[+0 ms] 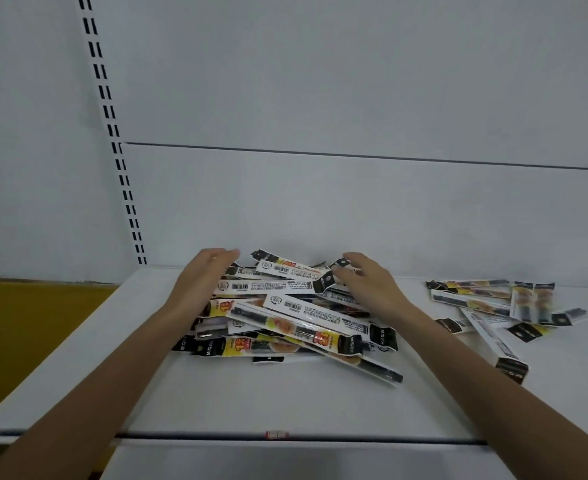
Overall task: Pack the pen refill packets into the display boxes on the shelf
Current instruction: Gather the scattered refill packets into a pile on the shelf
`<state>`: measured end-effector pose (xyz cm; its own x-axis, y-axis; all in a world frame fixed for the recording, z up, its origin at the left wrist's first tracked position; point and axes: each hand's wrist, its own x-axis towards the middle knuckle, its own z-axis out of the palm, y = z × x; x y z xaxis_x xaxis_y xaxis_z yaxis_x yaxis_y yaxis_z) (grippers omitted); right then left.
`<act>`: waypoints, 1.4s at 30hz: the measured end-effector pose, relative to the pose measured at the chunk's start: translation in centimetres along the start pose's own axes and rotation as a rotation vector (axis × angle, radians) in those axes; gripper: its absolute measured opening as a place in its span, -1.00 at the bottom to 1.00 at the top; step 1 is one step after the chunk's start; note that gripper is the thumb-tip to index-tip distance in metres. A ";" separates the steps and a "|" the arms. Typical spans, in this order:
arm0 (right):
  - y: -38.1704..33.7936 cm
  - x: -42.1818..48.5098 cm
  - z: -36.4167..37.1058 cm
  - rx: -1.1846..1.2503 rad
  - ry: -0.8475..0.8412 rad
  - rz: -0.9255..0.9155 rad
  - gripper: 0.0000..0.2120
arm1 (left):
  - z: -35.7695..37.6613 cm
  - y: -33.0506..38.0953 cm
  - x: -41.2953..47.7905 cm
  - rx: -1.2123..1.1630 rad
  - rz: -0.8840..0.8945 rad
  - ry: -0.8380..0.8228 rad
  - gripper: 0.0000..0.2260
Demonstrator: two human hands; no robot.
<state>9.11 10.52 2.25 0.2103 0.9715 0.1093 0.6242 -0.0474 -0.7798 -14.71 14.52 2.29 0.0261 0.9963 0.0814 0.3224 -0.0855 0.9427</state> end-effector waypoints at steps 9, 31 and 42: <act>2.6 1.1 -0.8 0.162 0.010 0.148 -0.42 | -1.9 -3.2 3.6 -0.115 -0.226 0.017 -0.65; 13.8 -1.4 -14.9 -0.759 0.026 0.119 -0.59 | 23.2 8.0 -8.5 0.803 0.632 -0.560 -0.33; 13.2 -1.0 -19.6 -0.422 -0.109 0.211 -0.38 | 23.6 8.2 -6.0 0.810 0.425 -0.610 -0.51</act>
<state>31.91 4.32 3.94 0.2988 0.9483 -0.1071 0.8318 -0.3138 -0.4578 10.13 7.91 1.86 0.6739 0.7380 -0.0348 0.6959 -0.6181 0.3655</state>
